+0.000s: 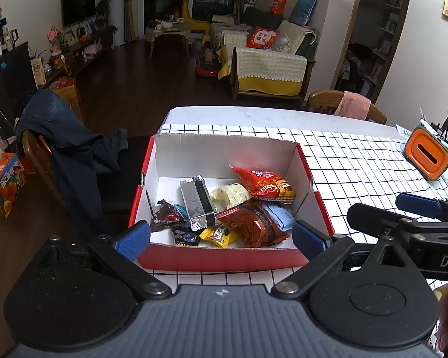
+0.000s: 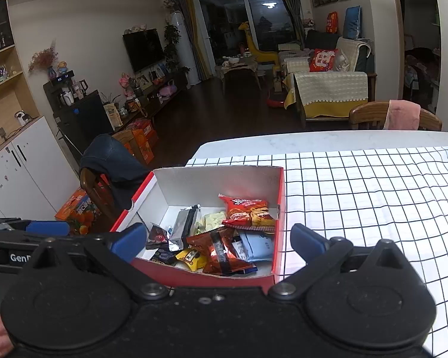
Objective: Organize snacks
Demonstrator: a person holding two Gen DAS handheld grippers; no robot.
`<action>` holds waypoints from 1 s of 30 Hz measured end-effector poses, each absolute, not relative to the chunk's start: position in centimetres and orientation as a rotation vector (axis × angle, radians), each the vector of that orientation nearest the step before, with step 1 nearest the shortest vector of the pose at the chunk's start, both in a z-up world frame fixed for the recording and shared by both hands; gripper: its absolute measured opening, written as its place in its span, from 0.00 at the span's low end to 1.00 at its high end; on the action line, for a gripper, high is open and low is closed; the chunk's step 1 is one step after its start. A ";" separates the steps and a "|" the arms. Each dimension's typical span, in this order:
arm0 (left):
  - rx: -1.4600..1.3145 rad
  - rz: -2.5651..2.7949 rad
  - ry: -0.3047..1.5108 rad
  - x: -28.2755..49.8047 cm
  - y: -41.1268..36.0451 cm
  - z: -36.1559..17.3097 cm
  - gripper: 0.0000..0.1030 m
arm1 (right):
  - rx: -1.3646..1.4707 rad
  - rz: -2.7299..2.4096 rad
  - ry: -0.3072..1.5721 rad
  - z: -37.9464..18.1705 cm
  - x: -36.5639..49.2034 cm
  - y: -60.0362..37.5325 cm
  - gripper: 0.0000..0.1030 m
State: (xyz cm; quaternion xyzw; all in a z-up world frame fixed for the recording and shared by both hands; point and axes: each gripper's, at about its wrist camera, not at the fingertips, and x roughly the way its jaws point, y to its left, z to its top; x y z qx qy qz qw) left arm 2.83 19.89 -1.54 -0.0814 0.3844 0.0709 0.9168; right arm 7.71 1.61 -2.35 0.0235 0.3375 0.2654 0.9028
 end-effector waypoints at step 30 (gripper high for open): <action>-0.179 0.143 0.809 2.9 20.1 -2.0 0.99 | 0.055 0.544 0.700 -2.6 8.0 1.5 1.00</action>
